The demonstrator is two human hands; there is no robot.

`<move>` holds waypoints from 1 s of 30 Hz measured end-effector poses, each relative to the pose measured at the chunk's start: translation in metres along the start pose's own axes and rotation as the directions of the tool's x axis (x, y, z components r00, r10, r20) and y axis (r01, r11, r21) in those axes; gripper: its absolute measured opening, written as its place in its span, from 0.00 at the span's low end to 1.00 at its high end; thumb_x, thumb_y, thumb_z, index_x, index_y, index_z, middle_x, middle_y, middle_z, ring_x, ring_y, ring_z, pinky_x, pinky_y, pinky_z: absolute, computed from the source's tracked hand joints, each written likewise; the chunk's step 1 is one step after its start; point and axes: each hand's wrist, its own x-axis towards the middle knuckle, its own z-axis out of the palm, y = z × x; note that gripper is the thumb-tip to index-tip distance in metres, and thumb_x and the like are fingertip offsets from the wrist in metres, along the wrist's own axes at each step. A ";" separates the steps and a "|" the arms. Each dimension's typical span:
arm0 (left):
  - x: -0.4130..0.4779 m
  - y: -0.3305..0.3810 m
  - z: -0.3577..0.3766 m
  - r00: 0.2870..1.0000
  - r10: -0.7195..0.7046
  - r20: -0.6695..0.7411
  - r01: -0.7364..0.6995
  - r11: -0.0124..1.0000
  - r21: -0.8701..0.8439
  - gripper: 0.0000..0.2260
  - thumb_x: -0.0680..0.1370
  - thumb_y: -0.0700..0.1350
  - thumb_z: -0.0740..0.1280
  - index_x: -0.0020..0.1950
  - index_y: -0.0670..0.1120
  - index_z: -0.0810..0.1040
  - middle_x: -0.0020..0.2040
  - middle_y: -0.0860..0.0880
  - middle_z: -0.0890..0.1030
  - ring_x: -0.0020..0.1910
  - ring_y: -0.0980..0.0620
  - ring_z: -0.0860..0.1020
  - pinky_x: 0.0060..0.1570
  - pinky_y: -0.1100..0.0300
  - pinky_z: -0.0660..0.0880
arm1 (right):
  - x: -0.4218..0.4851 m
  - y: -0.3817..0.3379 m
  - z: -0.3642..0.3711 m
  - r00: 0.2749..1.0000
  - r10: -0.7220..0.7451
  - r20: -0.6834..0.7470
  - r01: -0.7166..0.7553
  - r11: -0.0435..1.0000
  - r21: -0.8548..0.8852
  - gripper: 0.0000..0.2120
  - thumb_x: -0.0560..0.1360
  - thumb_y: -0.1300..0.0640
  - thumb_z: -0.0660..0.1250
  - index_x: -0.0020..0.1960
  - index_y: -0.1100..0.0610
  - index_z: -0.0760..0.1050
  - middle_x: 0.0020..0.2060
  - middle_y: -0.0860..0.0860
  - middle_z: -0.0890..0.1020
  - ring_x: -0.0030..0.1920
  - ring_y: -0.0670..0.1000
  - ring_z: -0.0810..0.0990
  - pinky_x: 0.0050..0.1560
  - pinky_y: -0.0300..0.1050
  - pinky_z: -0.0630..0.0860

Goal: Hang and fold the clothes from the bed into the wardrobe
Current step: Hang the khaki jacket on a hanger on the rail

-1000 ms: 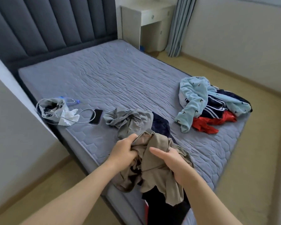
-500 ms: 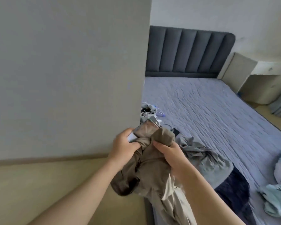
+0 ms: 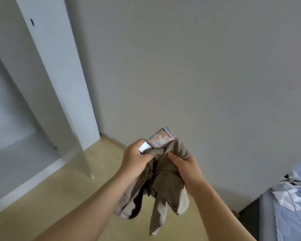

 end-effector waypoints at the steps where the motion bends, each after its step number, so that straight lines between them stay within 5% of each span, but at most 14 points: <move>1: 0.006 -0.003 -0.017 0.999 0.000 -0.035 0.000 1.000 0.005 0.07 0.68 0.38 0.71 0.42 0.49 0.80 0.38 0.51 0.82 0.39 0.51 0.79 0.38 0.61 0.72 | 0.007 -0.002 0.018 0.999 -0.008 0.038 0.008 1.000 0.000 0.04 0.73 0.60 0.69 0.42 0.53 0.81 0.38 0.51 0.86 0.40 0.51 0.85 0.43 0.45 0.80; 7: 0.031 -0.027 -0.098 0.961 -0.011 -0.277 0.035 0.996 0.079 0.10 0.70 0.47 0.72 0.42 0.60 0.73 0.33 0.63 0.77 0.37 0.60 0.75 0.35 0.70 0.67 | 0.040 -0.013 0.117 0.979 -0.019 0.204 -0.010 0.990 0.140 0.10 0.76 0.63 0.65 0.38 0.59 0.81 0.38 0.60 0.84 0.40 0.58 0.84 0.45 0.52 0.81; 9: 0.035 -0.042 -0.118 0.938 -0.126 -0.322 0.169 0.979 0.112 0.15 0.69 0.52 0.73 0.52 0.59 0.73 0.46 0.62 0.77 0.50 0.56 0.76 0.45 0.67 0.69 | 0.050 -0.017 0.144 0.968 0.004 0.251 -0.062 0.973 0.224 0.07 0.77 0.62 0.64 0.44 0.61 0.80 0.39 0.59 0.84 0.40 0.56 0.84 0.39 0.48 0.81; 12: 0.035 -0.072 -0.145 0.869 -0.417 -0.266 0.483 0.829 0.280 0.37 0.63 0.57 0.75 0.69 0.51 0.65 0.64 0.50 0.70 0.65 0.47 0.69 0.61 0.56 0.68 | 0.064 -0.026 0.178 0.945 0.075 0.319 -0.181 0.931 0.318 0.07 0.77 0.60 0.64 0.50 0.63 0.77 0.39 0.58 0.85 0.39 0.54 0.85 0.34 0.46 0.81; 14: 0.031 -0.086 -0.159 0.793 -0.576 -0.199 0.609 0.747 0.267 0.39 0.60 0.56 0.75 0.68 0.49 0.66 0.64 0.47 0.71 0.62 0.46 0.71 0.61 0.53 0.71 | 0.073 -0.032 0.200 0.922 0.093 0.377 -0.222 0.923 0.315 0.08 0.77 0.59 0.64 0.52 0.63 0.77 0.38 0.57 0.85 0.39 0.54 0.85 0.35 0.46 0.81; 16: 0.033 -0.092 -0.172 0.746 -0.632 -0.211 0.665 0.729 0.163 0.29 0.63 0.51 0.72 0.61 0.46 0.71 0.57 0.46 0.76 0.56 0.47 0.76 0.56 0.55 0.74 | 0.080 -0.035 0.221 0.895 0.097 0.436 -0.240 0.927 0.287 0.10 0.77 0.60 0.64 0.55 0.63 0.76 0.40 0.57 0.84 0.40 0.53 0.84 0.39 0.46 0.81; 19: 0.040 -0.091 -0.194 0.712 -0.586 -0.387 0.678 0.716 0.164 0.03 0.72 0.39 0.65 0.42 0.46 0.74 0.44 0.47 0.77 0.46 0.47 0.76 0.43 0.61 0.72 | 0.089 -0.037 0.244 0.842 0.138 0.521 -0.286 0.934 0.214 0.09 0.76 0.60 0.65 0.55 0.62 0.76 0.42 0.57 0.84 0.41 0.54 0.84 0.40 0.47 0.81; 22: 0.047 -0.082 -0.215 0.626 -0.531 -0.570 0.631 0.775 -0.029 0.09 0.74 0.35 0.62 0.38 0.47 0.75 0.40 0.44 0.77 0.41 0.46 0.74 0.37 0.60 0.69 | 0.103 -0.038 0.254 0.792 0.171 0.586 -0.294 0.948 0.121 0.04 0.76 0.62 0.64 0.50 0.60 0.77 0.36 0.55 0.85 0.36 0.52 0.85 0.33 0.43 0.80; 25: 0.050 -0.051 -0.230 0.558 -0.439 -0.704 0.466 0.868 -0.171 0.14 0.75 0.31 0.58 0.41 0.47 0.79 0.41 0.44 0.78 0.39 0.48 0.75 0.36 0.59 0.73 | 0.111 -0.032 0.262 0.750 0.185 0.635 -0.253 0.967 0.016 0.03 0.76 0.62 0.65 0.47 0.60 0.77 0.38 0.57 0.84 0.38 0.54 0.84 0.39 0.45 0.80; 30: 0.056 0.005 -0.237 0.695 -0.236 -0.679 0.235 0.967 -0.096 0.22 0.73 0.28 0.56 0.37 0.53 0.80 0.43 0.53 0.80 0.42 0.56 0.77 0.39 0.67 0.75 | 0.103 -0.025 0.278 0.502 0.226 0.835 -0.080 0.973 -0.215 0.13 0.69 0.61 0.73 0.52 0.61 0.75 0.44 0.57 0.83 0.44 0.55 0.84 0.44 0.47 0.81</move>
